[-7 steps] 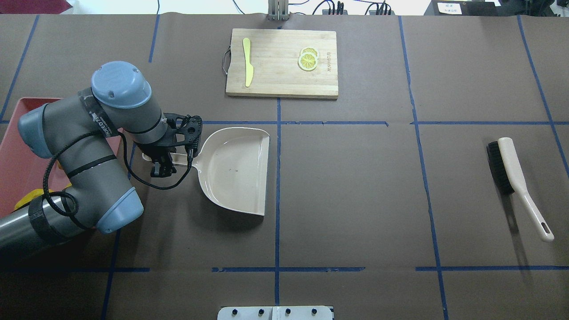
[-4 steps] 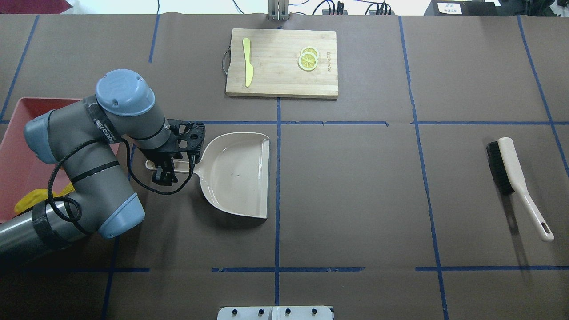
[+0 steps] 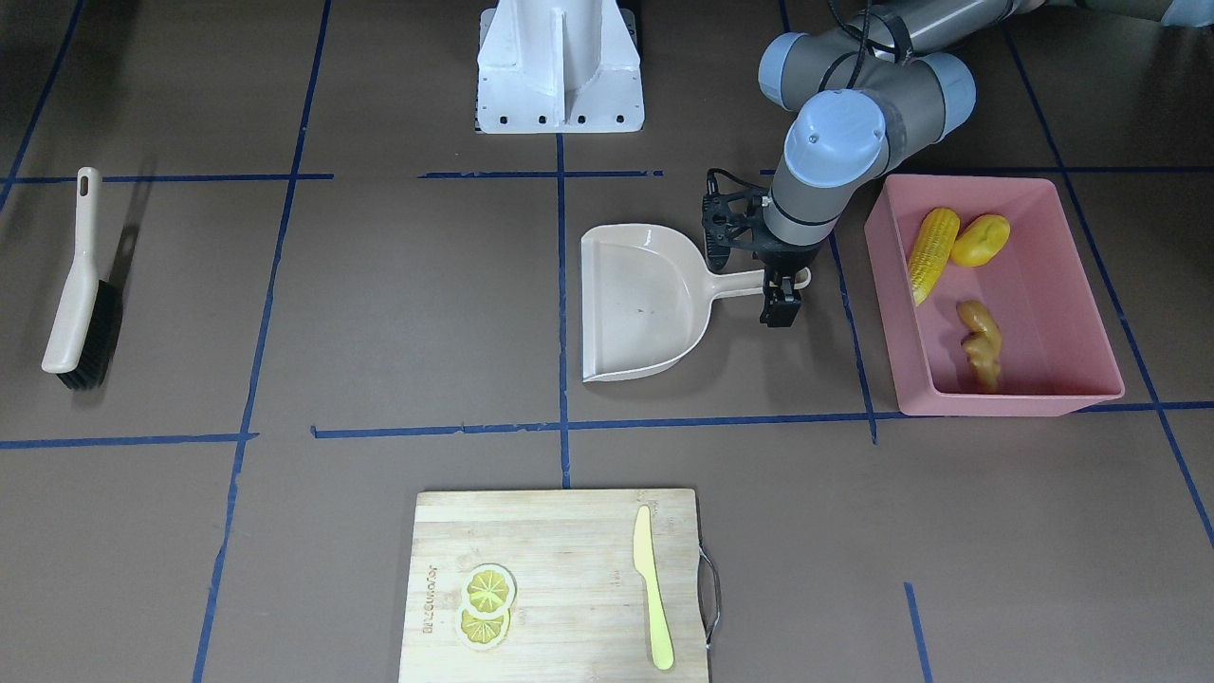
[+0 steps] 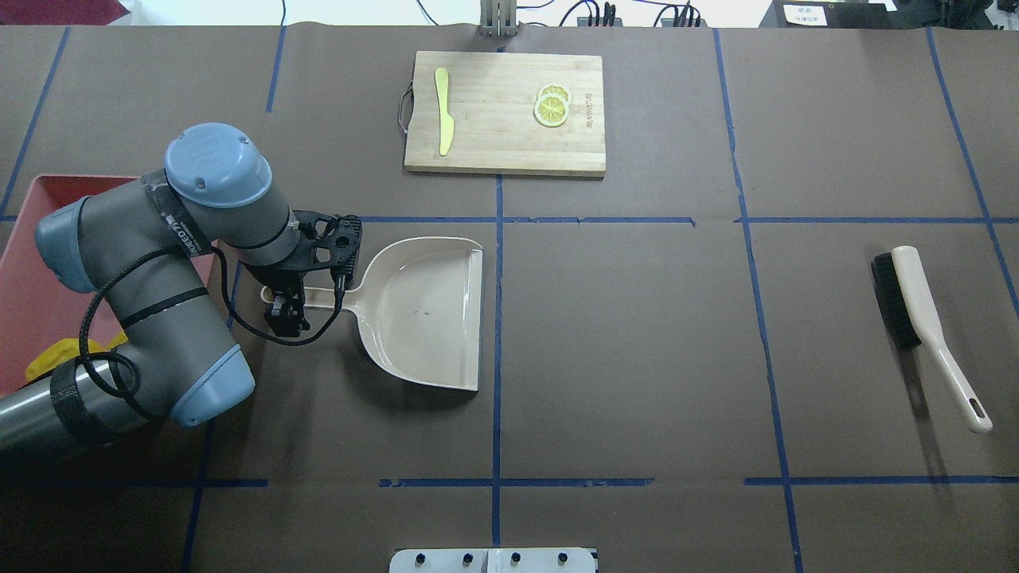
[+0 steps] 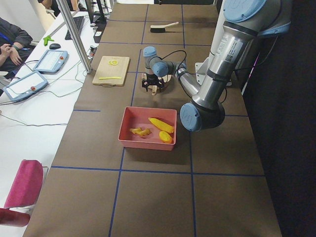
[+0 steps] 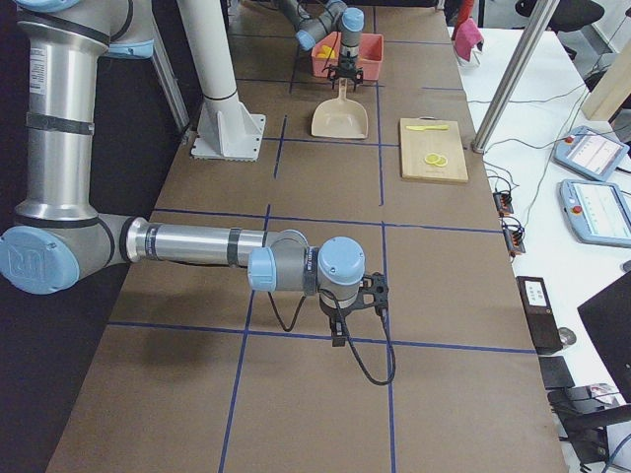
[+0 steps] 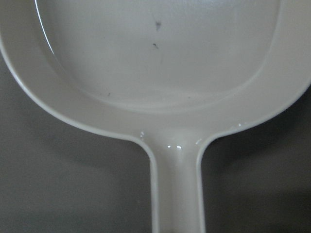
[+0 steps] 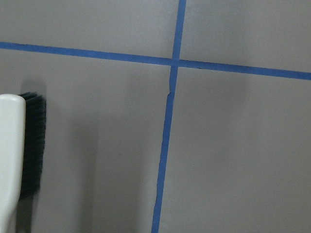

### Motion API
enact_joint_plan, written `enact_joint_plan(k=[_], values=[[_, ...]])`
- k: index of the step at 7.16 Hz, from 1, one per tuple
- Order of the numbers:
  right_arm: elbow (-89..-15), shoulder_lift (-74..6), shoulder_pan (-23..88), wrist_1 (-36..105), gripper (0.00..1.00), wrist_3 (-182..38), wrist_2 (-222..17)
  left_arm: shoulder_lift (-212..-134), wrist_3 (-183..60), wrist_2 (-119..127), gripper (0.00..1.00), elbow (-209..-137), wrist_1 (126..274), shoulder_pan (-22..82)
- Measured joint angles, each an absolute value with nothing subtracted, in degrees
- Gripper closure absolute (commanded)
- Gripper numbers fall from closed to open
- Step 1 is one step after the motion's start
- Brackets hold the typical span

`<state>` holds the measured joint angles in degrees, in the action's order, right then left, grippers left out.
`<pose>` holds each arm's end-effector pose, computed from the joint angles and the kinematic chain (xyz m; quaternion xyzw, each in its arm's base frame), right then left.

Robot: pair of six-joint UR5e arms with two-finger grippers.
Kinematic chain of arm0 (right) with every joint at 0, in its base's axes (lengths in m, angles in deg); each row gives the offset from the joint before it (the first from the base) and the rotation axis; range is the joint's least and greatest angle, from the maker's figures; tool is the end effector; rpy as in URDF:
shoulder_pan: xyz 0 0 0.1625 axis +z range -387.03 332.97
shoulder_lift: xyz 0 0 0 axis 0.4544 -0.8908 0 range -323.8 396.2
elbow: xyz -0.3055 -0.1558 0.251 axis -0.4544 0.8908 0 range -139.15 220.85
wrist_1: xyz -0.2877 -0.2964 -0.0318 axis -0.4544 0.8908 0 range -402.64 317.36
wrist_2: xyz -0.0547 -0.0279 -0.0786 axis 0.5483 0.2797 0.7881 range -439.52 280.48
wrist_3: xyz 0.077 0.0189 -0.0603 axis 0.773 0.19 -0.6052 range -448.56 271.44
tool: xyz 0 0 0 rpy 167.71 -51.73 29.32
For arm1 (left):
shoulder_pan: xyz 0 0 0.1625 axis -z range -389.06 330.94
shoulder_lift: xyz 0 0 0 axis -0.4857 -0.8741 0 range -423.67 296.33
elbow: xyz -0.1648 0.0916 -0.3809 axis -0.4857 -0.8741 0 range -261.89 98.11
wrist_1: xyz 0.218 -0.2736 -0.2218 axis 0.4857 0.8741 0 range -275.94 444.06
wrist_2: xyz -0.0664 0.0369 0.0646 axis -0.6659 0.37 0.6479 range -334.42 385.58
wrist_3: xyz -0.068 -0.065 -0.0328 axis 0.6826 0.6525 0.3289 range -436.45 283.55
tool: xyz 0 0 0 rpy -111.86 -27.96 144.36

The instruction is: Sweep and dump trash into bin

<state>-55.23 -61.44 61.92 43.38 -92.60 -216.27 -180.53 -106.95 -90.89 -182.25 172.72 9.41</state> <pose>0.0526 -0.4392 0.6583 0.0297 -0.3960 -0.0492 0.9164 0.4438 -0.4661 0.3182 0.2551 0.2689 0.6610 0.6525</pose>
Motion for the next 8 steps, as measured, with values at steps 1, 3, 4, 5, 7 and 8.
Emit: enact_joint_plan(k=[1, 3, 4, 5, 7, 8], values=[[-55.3, -61.4, 61.9, 43.3, 0.0, -92.6, -216.3, -180.5, -103.2, -90.7, 0.0, -184.7, 172.6, 10.2], [-55.8, -61.4, 62.0, 43.3, 0.0, -92.6, -216.4, -179.7, -92.5, -90.7, 0.0, -190.3, 172.4, 13.4], [-56.0, -61.4, 62.0, 43.3, 0.0, -92.6, -216.4, -178.5, -87.6, -90.9, 0.0, -191.8, 171.9, 15.4], [-56.3, -61.4, 62.1, 43.2, 0.0, -92.6, -216.4, -176.9, -84.4, -91.4, 0.0, -192.5, 171.0, 18.7], [-56.6, -61.3, 62.1, 43.0, 0.0, -92.6, -216.3, -173.2, -77.6, -92.7, 0.0, -192.4, 170.3, 26.7], [-56.8, -61.2, 62.1, 42.9, 0.0, -92.6, -216.3, -171.4, -74.8, -92.7, 0.0, -192.0, 170.4, 29.0]])
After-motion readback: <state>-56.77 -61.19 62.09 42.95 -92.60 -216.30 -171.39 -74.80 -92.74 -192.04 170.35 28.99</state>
